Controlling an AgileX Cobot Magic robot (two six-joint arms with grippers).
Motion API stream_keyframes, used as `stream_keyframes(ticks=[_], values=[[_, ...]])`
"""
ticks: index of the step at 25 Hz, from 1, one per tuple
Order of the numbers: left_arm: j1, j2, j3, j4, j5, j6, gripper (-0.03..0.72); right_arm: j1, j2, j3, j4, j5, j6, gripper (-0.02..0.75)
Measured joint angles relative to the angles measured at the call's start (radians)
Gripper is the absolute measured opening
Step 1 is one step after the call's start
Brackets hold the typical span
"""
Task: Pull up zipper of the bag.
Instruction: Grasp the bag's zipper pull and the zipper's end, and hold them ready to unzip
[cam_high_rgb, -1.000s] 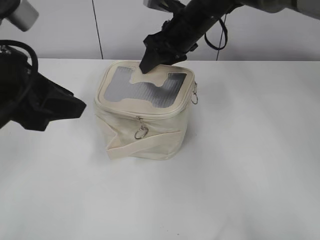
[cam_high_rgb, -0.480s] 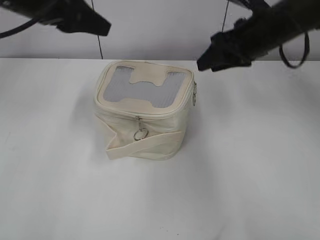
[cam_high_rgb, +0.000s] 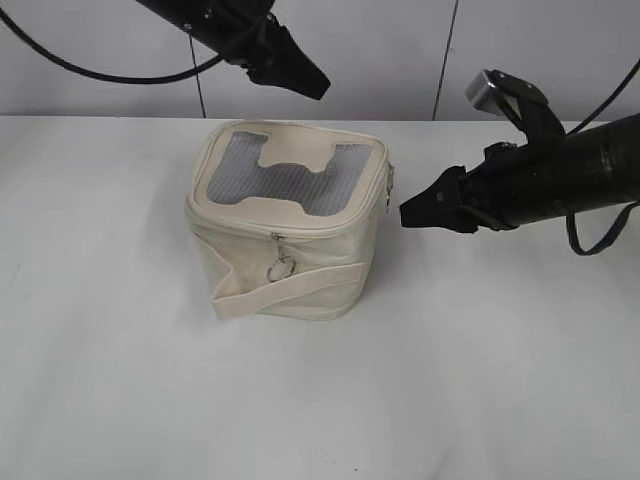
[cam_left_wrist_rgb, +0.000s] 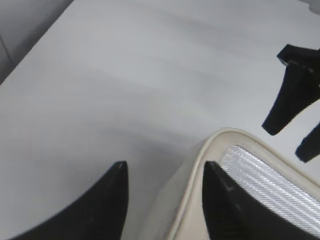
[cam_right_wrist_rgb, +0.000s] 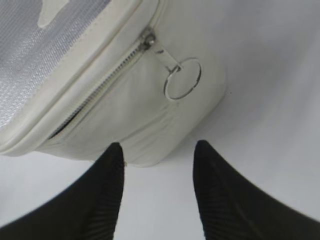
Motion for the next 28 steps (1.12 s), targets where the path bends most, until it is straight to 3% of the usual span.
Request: stream_keyframes(ticks=[5,28], values=[[-0.015,0.091,-0.096,0.009,0.016,0.0,0.369,0.0,0.0,0.0,0.012,-0.001,-0.011,0.366],[-0.108,0.12,-0.079,0.085,0.013,-0.101,0.339,0.0,0.0,0.002,0.022,-0.003,-0.017,0.365]])
